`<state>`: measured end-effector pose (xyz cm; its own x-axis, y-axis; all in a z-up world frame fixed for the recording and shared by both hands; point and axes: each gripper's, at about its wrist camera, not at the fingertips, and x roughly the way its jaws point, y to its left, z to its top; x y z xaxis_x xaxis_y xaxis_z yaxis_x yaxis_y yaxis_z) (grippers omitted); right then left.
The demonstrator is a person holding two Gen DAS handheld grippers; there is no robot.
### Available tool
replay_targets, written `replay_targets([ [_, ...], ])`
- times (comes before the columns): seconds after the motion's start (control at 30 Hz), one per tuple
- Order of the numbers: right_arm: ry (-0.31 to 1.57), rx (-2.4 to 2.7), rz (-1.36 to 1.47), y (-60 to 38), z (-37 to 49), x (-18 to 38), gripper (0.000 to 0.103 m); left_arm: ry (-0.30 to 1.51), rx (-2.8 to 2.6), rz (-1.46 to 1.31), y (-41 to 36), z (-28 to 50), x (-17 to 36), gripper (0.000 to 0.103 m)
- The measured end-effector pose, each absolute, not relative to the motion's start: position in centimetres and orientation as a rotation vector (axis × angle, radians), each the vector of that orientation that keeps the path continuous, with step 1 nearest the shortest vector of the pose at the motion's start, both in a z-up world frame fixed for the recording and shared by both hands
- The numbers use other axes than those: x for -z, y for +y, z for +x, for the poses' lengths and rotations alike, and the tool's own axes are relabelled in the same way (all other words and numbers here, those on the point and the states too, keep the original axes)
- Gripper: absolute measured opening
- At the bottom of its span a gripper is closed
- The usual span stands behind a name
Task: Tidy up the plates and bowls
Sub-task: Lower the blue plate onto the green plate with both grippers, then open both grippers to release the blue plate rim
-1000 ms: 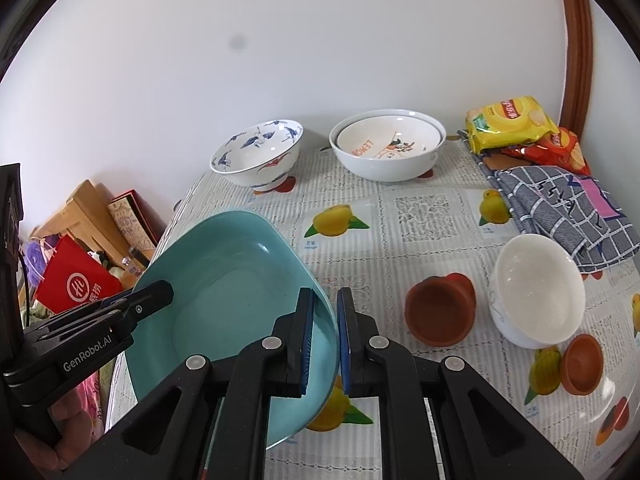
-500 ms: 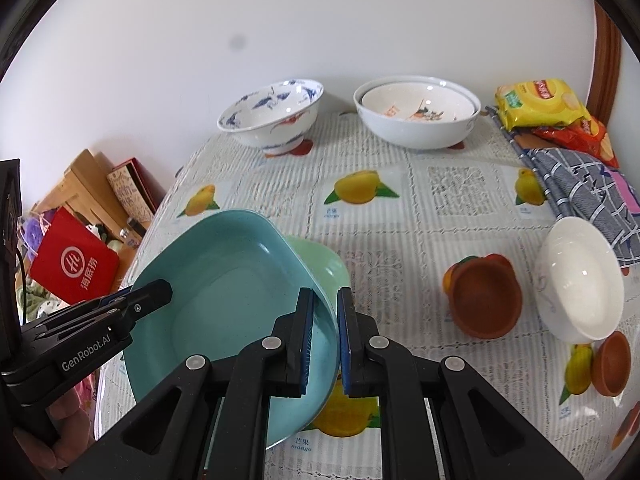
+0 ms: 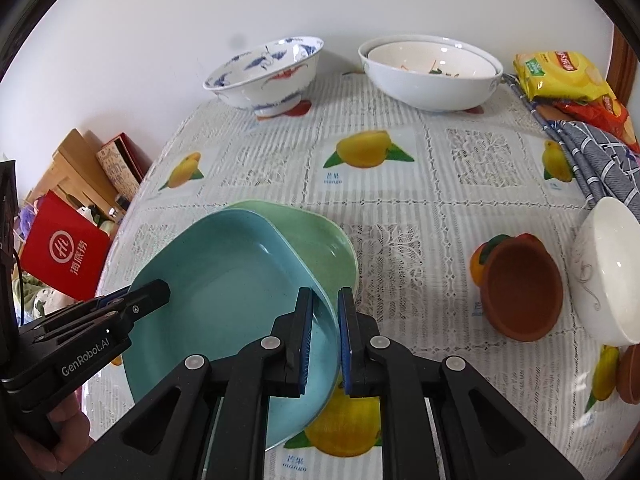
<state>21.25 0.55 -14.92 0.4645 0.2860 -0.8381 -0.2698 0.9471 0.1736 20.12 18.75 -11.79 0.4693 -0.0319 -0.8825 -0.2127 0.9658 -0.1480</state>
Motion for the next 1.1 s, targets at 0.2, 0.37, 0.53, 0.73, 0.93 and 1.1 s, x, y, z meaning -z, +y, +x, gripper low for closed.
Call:
replay_targets([
  [0.2, 1.018, -0.352, -0.004, 1.0, 22.1, 14.5, 0.013, 1.070, -0.119, -0.256, 19.0, 20.5, 11.6, 0.015],
  [0.37, 0.990, -0.360, -0.048, 1.8, 23.1, 13.9, 0.013, 1.070, -0.126, -0.258, 19.2, 21.2, 11.6, 0.015],
  [0.53, 0.993, -0.369, -0.079, 2.3, 24.3, 14.4, 0.015, 1.076, -0.121, -0.273, 19.3, 21.4, 11.9, 0.015],
  [0.73, 0.982, -0.376, -0.085, 2.2, 24.6, 14.7, 0.021, 1.087, -0.107, -0.270, 18.9, 21.6, 12.3, 0.015],
  [0.93, 0.986, -0.381, -0.065, 1.4, 23.9, 14.6, 0.026, 1.093, -0.107, -0.262, 18.7, 21.3, 12.8, 0.015],
  [1.1, 0.990, -0.373, -0.051, 0.6, 22.8, 14.5, 0.026, 1.102, -0.105, -0.263, 18.7, 20.9, 13.0, 0.015],
])
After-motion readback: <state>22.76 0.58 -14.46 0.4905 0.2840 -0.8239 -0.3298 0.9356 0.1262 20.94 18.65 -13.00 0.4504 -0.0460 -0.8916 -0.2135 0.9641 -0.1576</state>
